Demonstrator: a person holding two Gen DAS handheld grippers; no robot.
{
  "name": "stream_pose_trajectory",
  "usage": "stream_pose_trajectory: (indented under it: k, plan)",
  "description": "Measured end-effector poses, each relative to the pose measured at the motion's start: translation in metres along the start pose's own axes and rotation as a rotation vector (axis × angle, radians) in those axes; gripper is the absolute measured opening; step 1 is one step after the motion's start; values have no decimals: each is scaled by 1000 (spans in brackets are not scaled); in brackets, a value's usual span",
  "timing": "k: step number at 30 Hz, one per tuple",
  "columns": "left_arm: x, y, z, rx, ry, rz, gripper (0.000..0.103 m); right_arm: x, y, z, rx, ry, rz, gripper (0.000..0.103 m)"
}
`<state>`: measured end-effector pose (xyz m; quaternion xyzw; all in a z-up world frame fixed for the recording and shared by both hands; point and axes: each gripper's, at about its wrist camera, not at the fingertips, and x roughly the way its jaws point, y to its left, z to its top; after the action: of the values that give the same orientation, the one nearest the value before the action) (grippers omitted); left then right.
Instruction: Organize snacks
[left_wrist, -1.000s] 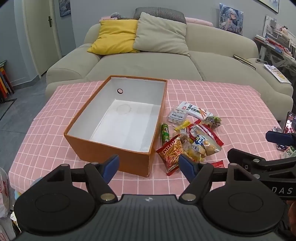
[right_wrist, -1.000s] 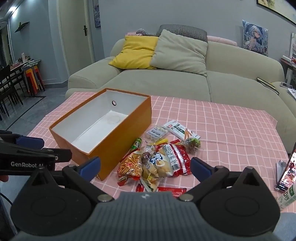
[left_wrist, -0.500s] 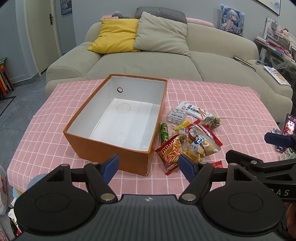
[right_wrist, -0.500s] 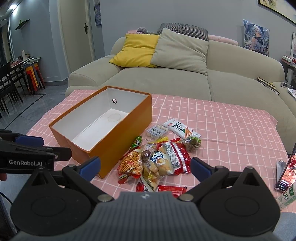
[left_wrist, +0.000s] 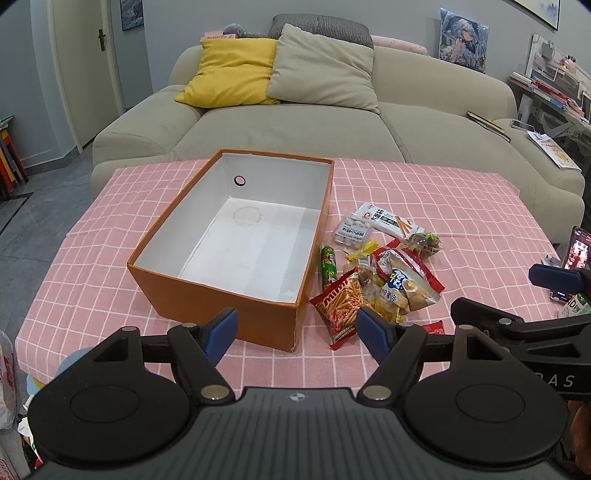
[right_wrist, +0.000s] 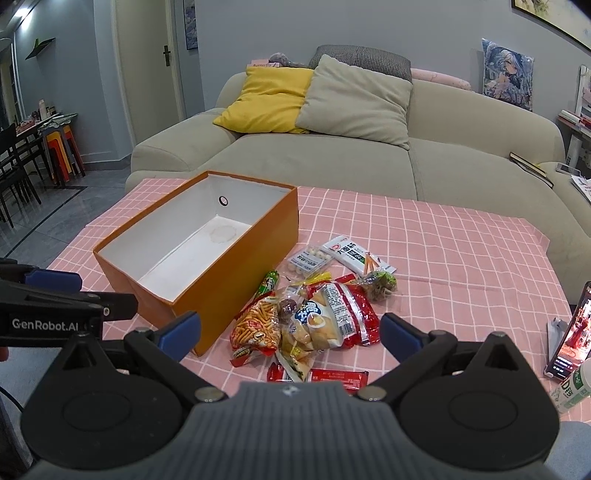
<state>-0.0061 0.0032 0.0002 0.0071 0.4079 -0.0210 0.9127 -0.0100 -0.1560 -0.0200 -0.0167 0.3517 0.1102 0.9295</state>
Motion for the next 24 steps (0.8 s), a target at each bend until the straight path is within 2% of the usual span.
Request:
stream_pose_trajectory:
  k: [24]
  plan:
    - [-2,-3,2,6,-5,-3,86,1,0,1,-5,12,-28,99]
